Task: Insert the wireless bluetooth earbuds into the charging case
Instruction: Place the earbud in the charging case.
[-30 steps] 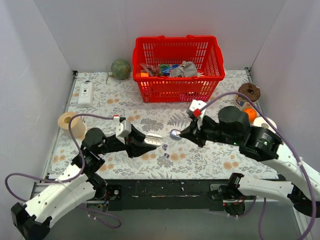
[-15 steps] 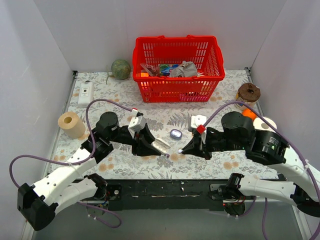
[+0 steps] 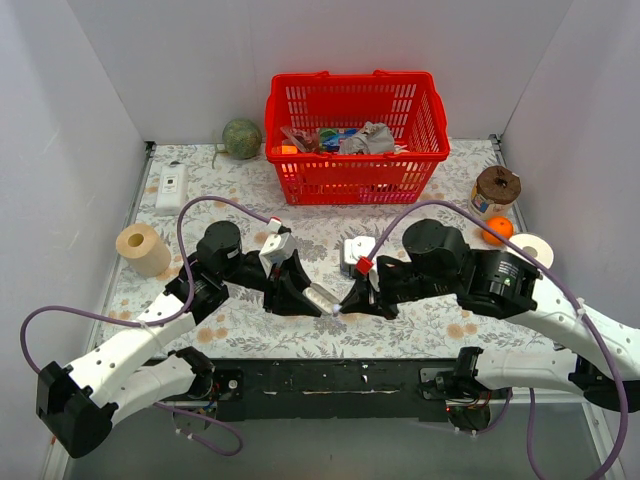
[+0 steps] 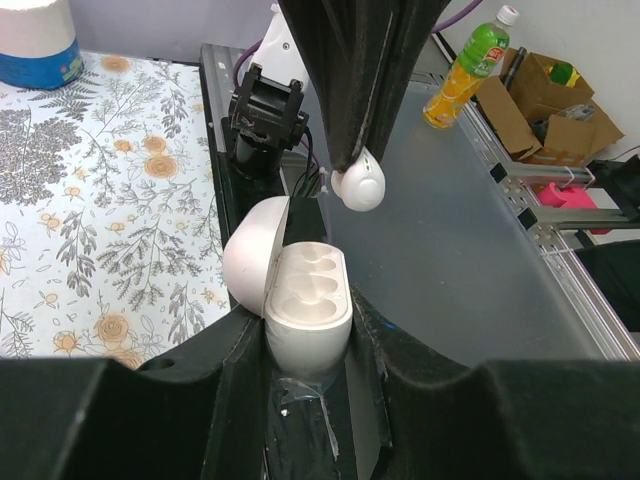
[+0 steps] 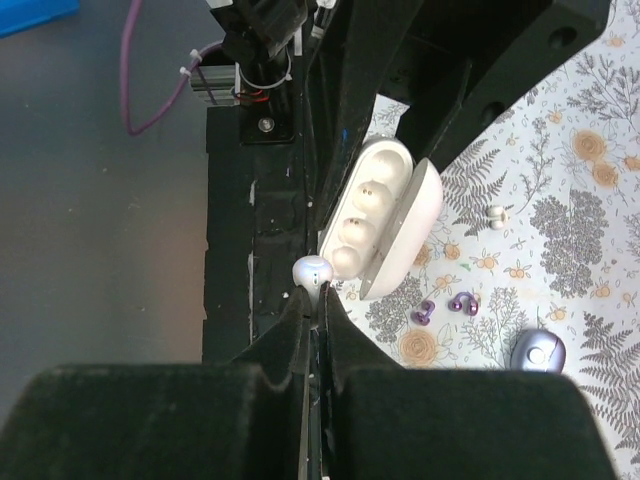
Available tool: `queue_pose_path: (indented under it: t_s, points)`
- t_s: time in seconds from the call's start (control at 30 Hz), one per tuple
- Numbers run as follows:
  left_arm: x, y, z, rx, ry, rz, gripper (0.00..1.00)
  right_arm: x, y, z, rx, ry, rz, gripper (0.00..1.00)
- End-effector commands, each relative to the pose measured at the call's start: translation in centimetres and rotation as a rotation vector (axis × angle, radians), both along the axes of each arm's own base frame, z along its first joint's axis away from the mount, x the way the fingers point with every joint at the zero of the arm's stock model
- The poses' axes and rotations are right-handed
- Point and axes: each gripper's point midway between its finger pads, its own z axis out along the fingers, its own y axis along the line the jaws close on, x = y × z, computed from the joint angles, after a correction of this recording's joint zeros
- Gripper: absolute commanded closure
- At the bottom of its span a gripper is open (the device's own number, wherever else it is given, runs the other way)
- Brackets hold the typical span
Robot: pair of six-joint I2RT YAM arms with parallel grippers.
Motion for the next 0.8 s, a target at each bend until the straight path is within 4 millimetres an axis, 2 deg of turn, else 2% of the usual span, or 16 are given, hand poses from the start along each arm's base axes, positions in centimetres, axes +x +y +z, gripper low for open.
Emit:
queue_pose_path:
  t_s: [0.0,0.37,0.77]
  points:
    - [-0.5,0.3,1.4,-0.023,-0.016,-0.017,1.0,0.2,1.2,2.6,0.076,-0.065,0.016,0.99]
    - [-0.7,0.5,1.9,-0.041,-0.024,-0.001,1.0,1.2,2.0,2.4,0.106,-0.089,-0.039,0.99]
    - [-0.6,0.6,2.3,-0.068,-0.032,0.02,1.0,0.9,2.9,1.1,0.083,-0.069,-0.029,0.99]
